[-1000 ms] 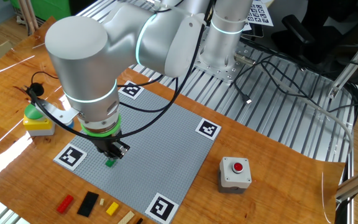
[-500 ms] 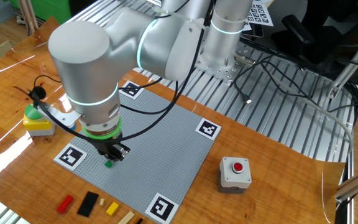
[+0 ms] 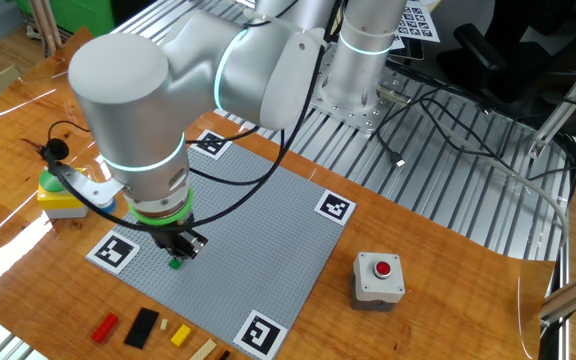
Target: Build with small Lego blocks
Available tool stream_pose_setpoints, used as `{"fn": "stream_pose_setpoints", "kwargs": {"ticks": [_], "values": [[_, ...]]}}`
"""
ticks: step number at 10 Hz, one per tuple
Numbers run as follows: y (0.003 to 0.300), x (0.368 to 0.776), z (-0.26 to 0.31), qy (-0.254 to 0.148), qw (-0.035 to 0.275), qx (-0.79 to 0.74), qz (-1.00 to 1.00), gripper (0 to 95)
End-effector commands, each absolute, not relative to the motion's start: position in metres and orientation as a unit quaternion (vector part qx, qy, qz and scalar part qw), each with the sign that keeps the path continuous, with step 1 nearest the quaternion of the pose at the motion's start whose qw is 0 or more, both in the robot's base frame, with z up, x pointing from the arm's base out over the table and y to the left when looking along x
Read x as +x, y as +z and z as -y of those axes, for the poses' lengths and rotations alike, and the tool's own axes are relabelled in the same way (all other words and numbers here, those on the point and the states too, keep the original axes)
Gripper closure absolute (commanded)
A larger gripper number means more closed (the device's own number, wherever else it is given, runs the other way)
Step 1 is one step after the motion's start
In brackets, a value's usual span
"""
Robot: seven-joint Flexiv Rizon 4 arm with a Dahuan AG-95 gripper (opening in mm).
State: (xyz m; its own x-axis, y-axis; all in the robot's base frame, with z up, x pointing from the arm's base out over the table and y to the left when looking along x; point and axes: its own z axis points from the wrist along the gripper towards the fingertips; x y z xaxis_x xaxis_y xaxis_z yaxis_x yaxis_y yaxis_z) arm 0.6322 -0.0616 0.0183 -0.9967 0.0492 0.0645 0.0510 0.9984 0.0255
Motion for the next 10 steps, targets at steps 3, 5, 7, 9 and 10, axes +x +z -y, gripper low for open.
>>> {"fn": "stream_pose_setpoints", "kwargs": {"ticks": [3,5,7,9,10], "values": [[0.024,0.634,0.062,-0.013,0.024,-0.053,0.998,76.0],[0.028,0.65,0.061,-0.014,0.018,-0.053,0.998,76.0],[0.033,0.668,0.061,-0.016,0.018,-0.052,0.998,76.0],[0.039,0.688,0.063,-0.019,0.018,-0.047,0.999,76.0],[0.041,0.697,0.064,-0.018,0.018,-0.044,0.999,76.0]]}}
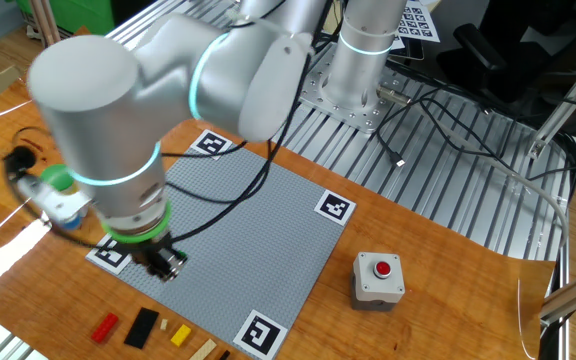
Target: Build with small Lego blocks
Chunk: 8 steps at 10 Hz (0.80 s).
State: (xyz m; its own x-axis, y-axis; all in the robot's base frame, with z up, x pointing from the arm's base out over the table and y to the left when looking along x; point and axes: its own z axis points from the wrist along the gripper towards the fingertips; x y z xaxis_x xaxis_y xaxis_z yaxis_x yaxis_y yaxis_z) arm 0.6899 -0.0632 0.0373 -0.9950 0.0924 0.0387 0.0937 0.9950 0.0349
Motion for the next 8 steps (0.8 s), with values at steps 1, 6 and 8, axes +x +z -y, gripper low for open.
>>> {"fn": "stream_pose_setpoints", "kwargs": {"ticks": [1,6,8], "values": [[0.041,0.707,0.065,-0.02,0.017,-0.043,0.999,76.0],[0.038,0.754,0.072,-0.019,0.011,-0.037,0.999,76.0],[0.036,0.764,0.074,-0.018,0.01,-0.033,0.999,76.0]]}}
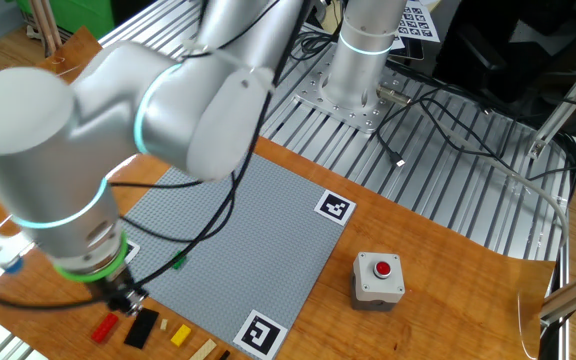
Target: Build with small Lego blocks
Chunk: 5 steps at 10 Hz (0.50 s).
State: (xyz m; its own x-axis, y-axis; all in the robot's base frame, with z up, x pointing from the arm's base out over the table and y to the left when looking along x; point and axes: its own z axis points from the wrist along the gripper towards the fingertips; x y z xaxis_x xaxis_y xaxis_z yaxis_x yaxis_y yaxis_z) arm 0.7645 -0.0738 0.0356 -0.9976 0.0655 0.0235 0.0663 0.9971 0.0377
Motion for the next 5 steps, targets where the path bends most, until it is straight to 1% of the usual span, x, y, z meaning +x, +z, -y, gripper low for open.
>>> {"fn": "stream_pose_setpoints", "kwargs": {"ticks": [1,2,3,5], "values": [[0.032,0.769,0.076,-0.018,0.008,-0.03,0.999,76.0],[0.031,0.77,0.076,-0.018,0.007,-0.029,0.999,76.0],[0.029,0.775,0.078,-0.017,0.005,-0.026,1.0,57.0],[0.028,0.782,0.081,-0.016,0.004,-0.02,1.0,57.0]]}}
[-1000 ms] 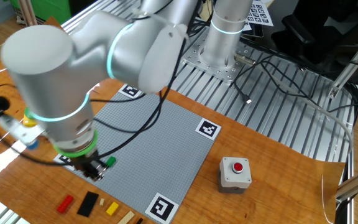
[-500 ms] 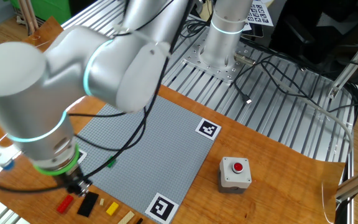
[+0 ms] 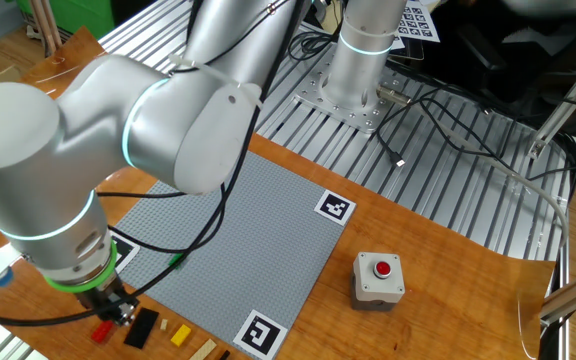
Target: Build with small Lego blocks
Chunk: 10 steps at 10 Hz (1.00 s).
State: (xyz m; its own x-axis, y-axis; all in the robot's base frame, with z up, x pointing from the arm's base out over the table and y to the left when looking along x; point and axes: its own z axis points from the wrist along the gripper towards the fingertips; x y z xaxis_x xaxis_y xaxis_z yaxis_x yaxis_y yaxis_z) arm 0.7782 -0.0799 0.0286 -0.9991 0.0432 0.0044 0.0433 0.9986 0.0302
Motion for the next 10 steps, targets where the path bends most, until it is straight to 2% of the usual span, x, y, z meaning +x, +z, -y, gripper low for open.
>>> {"fn": "stream_pose_setpoints", "kwargs": {"ticks": [1,8,9,10], "values": [[0.025,0.785,0.082,-0.017,0.002,-0.018,1.0,57.0],[0.005,0.791,0.083,-0.018,-0.007,-0.007,1.0,57.0],[0.004,0.791,0.083,-0.017,-0.006,-0.005,1.0,76.0],[0.003,0.791,0.083,-0.017,-0.006,-0.002,1.0,76.0]]}}
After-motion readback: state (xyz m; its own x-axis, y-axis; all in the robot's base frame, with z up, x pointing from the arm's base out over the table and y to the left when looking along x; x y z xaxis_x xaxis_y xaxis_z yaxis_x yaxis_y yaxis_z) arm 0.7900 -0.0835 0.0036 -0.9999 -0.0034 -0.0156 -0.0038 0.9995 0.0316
